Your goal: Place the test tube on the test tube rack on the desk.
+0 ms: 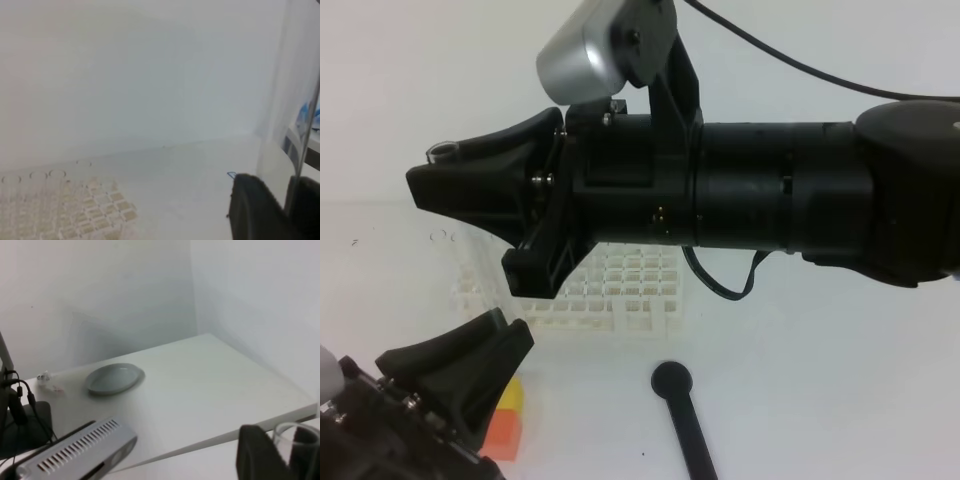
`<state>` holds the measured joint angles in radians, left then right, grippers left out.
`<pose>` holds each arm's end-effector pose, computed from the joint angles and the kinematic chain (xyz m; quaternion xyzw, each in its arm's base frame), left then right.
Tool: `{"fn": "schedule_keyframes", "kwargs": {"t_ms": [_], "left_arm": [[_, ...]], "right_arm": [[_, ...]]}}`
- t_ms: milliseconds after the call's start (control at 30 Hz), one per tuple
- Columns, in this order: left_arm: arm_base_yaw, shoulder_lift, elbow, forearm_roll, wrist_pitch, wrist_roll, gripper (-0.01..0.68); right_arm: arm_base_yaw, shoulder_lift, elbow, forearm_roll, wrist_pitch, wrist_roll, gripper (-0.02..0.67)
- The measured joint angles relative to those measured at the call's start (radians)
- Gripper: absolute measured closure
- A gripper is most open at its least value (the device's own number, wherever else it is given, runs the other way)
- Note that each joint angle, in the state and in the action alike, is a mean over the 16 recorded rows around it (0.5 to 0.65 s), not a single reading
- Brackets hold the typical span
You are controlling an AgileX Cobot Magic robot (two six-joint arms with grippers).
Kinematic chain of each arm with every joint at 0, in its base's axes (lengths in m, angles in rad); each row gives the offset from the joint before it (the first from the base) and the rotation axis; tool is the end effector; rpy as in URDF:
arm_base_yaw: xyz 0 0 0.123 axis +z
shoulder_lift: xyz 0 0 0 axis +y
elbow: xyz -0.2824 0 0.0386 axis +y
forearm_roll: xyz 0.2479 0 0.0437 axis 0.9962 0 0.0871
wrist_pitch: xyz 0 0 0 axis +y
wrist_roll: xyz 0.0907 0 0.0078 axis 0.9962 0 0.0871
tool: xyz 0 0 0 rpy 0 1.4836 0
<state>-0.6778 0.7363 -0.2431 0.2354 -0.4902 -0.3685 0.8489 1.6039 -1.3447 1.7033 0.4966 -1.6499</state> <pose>0.1075 -0.0993 0.2688 0.2130 0.6469 -0.3316 0.6528 0.2178 0.3126 0.3746 -0.4238 0.6038 0.4507 0.5027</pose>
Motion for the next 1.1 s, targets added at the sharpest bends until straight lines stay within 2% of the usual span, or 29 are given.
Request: {"fn": "schedule_keyframes", "kwargs": {"t_ms": [367,500,600,933,1100], "left_arm": [[-0.001,-0.037,-0.001,-0.019,0.065,-0.022,0.356],[-0.001,-0.092,-0.002,-0.016,0.123,-0.027,0.340],[-0.001,-0.148,-0.002,-0.012,0.178,-0.030,0.381],[0.009,-0.395,-0.002,-0.002,0.419,-0.019,0.609],[0.047,-0.507,-0.002,-0.002,0.500,-0.018,0.663]], "right_arm": [[0.000,-0.017,0.000,0.001,-0.053,-0.005,0.525],[0.000,-0.036,0.000,0.003,-0.116,-0.011,0.525],[0.001,-0.056,0.000,0.005,-0.170,-0.015,0.525],[0.001,-0.116,0.000,0.013,-0.307,-0.037,0.525],[0.001,-0.131,0.000,0.017,-0.356,-0.064,0.525]]}}
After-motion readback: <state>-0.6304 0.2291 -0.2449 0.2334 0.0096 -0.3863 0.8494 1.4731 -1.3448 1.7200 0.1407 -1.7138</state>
